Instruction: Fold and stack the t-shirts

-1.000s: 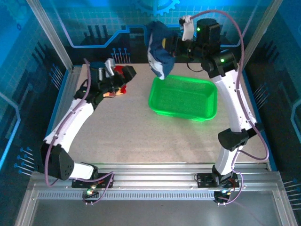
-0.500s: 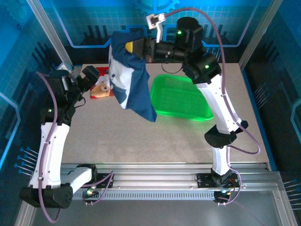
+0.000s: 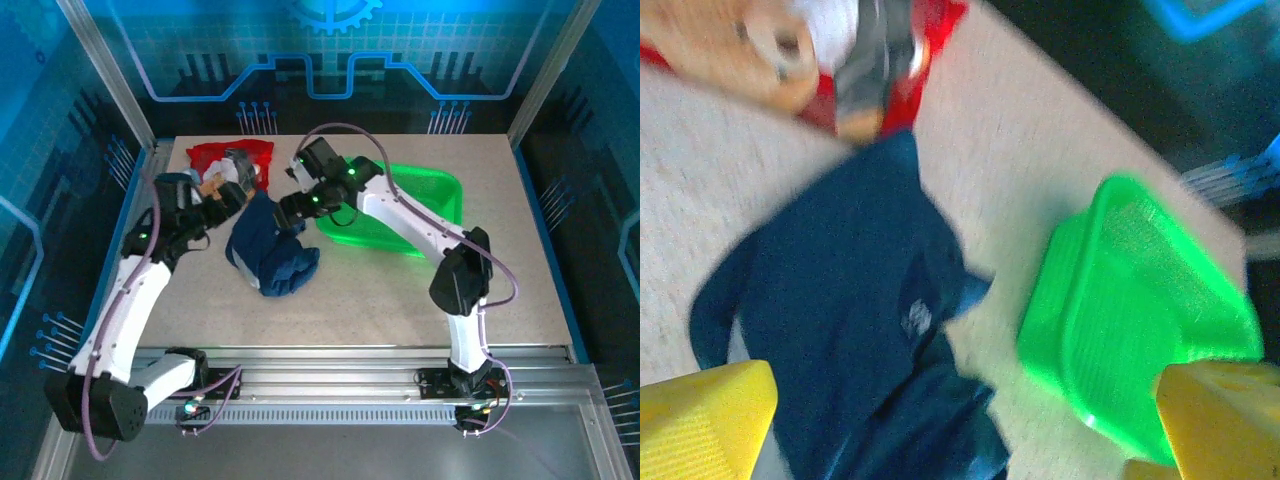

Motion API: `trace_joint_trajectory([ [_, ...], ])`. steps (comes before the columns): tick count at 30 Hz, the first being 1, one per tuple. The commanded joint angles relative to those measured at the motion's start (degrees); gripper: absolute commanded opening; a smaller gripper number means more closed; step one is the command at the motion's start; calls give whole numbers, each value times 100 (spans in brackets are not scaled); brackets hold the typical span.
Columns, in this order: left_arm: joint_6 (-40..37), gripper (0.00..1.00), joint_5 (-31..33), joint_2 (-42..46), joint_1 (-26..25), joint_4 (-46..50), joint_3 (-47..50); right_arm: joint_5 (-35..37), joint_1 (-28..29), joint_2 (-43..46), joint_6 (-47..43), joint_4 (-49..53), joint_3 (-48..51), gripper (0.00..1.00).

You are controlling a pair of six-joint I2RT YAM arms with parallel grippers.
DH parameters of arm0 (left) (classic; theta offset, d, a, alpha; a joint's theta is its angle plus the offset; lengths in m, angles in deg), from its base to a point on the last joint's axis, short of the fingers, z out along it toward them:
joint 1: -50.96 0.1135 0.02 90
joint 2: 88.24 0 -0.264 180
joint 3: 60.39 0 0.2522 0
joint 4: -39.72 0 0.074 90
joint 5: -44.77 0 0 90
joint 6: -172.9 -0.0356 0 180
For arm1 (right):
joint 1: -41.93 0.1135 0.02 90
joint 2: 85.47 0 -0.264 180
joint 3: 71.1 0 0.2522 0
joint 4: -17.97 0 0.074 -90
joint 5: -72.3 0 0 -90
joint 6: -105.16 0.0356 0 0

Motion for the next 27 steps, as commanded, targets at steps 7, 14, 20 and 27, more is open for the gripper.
trace_joint_trajectory([
  [7,-26,99,-551,-861,-437,352,789,1416,-466,1988,-2852,327,2728,97],
  [14,-43,99,-898,-1780,-560,166,775,1314,-896,1965,-3193,-731,3741,96],
  [20,-14,98,-826,-2059,-626,75,800,1962,-1185,1237,-3479,-954,3518,93],
  [27,-2,98,-757,-2088,-626,6,848,1558,-1482,737,-3790,-1045,3161,90],
])
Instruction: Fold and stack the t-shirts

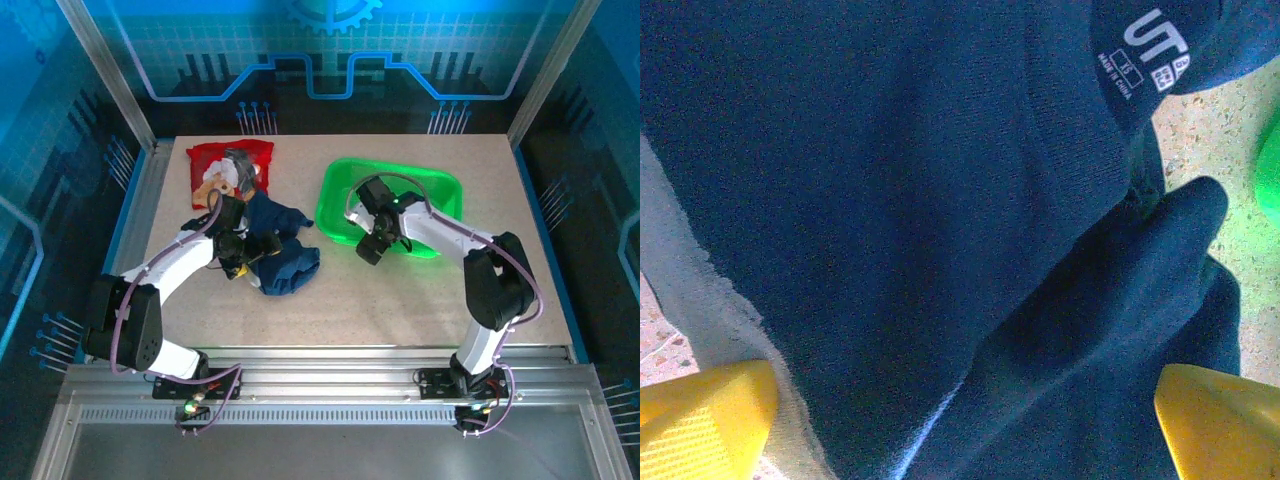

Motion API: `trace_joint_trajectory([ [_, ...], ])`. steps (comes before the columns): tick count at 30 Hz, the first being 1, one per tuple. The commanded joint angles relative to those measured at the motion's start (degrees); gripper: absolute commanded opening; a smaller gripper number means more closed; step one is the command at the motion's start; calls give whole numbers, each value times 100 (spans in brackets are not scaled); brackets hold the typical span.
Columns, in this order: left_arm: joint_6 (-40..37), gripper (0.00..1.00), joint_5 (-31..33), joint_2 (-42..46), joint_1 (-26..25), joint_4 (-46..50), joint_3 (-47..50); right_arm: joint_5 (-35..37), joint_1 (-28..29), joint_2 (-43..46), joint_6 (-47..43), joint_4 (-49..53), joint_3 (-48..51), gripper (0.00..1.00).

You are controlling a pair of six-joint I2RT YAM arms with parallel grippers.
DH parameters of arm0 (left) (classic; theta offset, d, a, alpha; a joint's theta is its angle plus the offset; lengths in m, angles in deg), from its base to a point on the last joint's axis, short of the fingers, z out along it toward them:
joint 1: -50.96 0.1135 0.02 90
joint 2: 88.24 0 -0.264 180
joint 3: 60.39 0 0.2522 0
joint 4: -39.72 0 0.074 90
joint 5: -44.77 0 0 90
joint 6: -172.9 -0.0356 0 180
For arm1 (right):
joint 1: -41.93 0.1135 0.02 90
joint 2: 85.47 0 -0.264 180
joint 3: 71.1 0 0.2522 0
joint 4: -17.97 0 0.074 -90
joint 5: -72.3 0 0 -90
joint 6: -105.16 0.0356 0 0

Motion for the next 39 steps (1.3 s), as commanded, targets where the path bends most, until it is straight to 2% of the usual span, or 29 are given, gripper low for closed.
trace_joint_trajectory([
  [1,-3,98,-29,-49,-38,-64,100,-128,-258,-384,-240,-51,-396,88],
  [3,22,96,-24,-78,-38,-120,126,-140,-398,-573,-171,42,-583,83],
  [5,38,93,-49,-140,-38,-193,132,-300,-556,-771,-94,189,-831,72],
  [11,41,85,-186,-387,-69,-403,103,-612,-1026,-1072,309,366,-1309,25],
  [14,54,83,-232,-503,-132,-483,65,-611,-1366,-1375,828,658,-1840,8],
  [16,58,82,-251,-587,-187,-496,2,-451,-1578,-1658,1267,941,-2351,0],
  [24,69,82,-198,-934,-476,-479,-381,445,-2443,-2881,2774,1887,-4383,0],
  [30,163,82,-293,-1153,-685,-608,-561,901,-2864,-3908,2958,2299,-5828,0],
  [34,181,82,-389,-1372,-850,-658,-749,810,-2989,-4381,2780,2276,-6526,0],
  [37,197,82,-608,-1538,-934,-812,-901,439,-3030,-4618,2703,2413,-7080,18],
  [39,271,84,-822,-1531,-945,-999,-968,106,-3006,-4480,2706,2398,-7161,39],
])
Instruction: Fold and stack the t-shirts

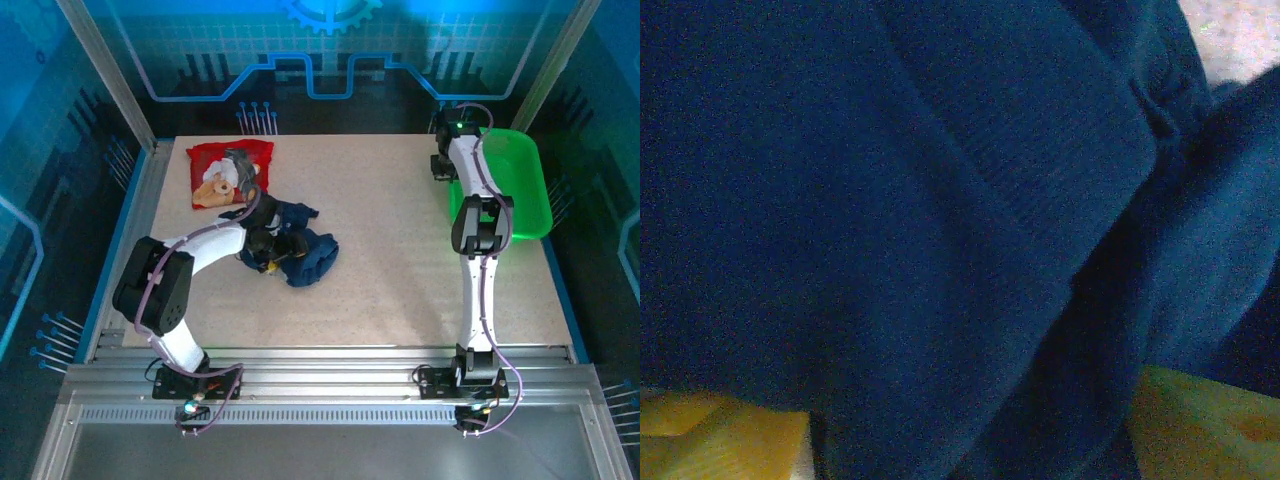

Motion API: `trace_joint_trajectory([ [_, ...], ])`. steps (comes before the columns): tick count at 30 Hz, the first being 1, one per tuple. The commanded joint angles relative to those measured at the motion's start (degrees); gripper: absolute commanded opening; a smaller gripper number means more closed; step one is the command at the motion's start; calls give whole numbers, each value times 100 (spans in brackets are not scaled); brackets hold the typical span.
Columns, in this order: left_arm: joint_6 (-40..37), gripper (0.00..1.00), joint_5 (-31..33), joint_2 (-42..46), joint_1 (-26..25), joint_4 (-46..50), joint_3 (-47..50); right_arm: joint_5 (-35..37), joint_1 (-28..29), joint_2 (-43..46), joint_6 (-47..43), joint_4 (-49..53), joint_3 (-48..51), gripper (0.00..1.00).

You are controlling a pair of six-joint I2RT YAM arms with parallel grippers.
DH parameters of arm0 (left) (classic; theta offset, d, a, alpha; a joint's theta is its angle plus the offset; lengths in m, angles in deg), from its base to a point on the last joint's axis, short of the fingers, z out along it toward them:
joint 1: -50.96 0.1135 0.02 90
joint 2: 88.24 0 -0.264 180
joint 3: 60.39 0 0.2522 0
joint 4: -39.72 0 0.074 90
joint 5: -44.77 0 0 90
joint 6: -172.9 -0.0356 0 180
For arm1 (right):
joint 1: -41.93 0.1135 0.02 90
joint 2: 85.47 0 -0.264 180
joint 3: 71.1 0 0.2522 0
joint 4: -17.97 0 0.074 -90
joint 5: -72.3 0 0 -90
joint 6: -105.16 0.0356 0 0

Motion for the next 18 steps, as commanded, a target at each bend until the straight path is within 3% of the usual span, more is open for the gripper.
trace_joint_trajectory([
  [1,218,86,-567,-2,-59,-376,-296,-766,37,199,12,-113,-171,51],
  [3,237,90,-668,188,-58,-387,-435,-1219,137,768,-14,-507,411,68],
  [6,150,95,-692,618,-11,-195,-665,-1860,382,1835,21,-1089,1453,82],
  [10,54,96,-656,1267,242,155,-737,-2476,913,2838,-3,-1274,2503,85],
  [18,-420,97,-433,1814,1503,775,-309,-3059,1940,4018,409,-1666,4402,84],
])
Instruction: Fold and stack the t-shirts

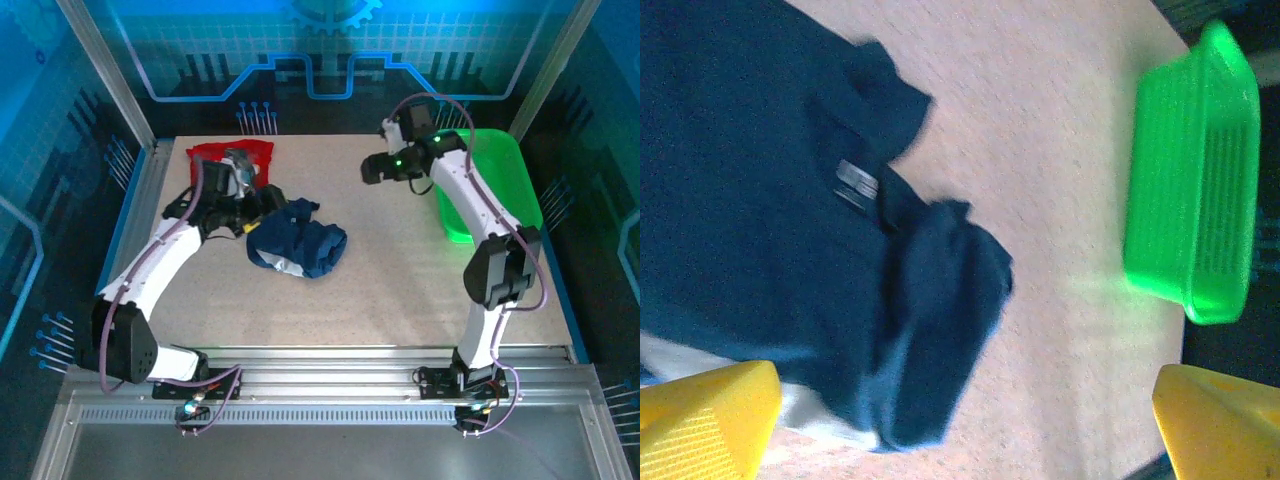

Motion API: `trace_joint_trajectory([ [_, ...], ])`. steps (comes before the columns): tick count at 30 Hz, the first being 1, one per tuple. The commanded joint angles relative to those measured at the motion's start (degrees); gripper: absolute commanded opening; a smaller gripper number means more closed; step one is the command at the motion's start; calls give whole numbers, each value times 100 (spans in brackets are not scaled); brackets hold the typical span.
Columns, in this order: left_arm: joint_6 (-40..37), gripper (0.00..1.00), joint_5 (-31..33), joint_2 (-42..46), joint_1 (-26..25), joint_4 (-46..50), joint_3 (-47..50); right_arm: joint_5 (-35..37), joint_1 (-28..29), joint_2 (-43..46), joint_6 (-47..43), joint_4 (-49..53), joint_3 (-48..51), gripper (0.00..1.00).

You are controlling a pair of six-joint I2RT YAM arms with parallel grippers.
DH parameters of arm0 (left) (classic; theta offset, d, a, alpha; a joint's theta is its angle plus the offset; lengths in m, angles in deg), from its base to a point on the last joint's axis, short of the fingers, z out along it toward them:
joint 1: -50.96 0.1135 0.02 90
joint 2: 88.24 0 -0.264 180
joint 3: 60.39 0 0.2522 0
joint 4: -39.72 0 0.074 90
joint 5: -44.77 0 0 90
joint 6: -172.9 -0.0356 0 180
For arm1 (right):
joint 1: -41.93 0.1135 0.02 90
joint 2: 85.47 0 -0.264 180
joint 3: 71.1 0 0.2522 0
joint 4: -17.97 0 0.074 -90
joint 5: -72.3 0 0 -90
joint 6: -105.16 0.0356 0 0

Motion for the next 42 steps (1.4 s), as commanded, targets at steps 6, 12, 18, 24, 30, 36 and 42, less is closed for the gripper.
trace_joint_trajectory([
  [6,-587,92,132,-754,507,88,318,-1180,680,113,929,-697,1519,82],
  [12,-456,84,212,-1555,592,-449,58,-1406,1030,-234,1663,-1421,1982,80],
  [18,-466,80,579,-1963,688,-509,-298,-1405,1231,-451,1814,-1338,1852,78],
  [24,-539,79,743,-2412,722,-681,-661,-1443,1315,-537,2011,-1169,1894,77],
  [30,-525,78,750,-2930,724,-946,-915,-1435,1512,-578,2175,-1053,1847,76],
  [36,-509,72,760,-3350,723,-1072,-1081,-1509,1628,-837,2287,-1021,1646,73],
  [42,-373,42,458,-3432,692,-1353,-1126,-1344,1574,-1114,2351,-743,1243,37],
])
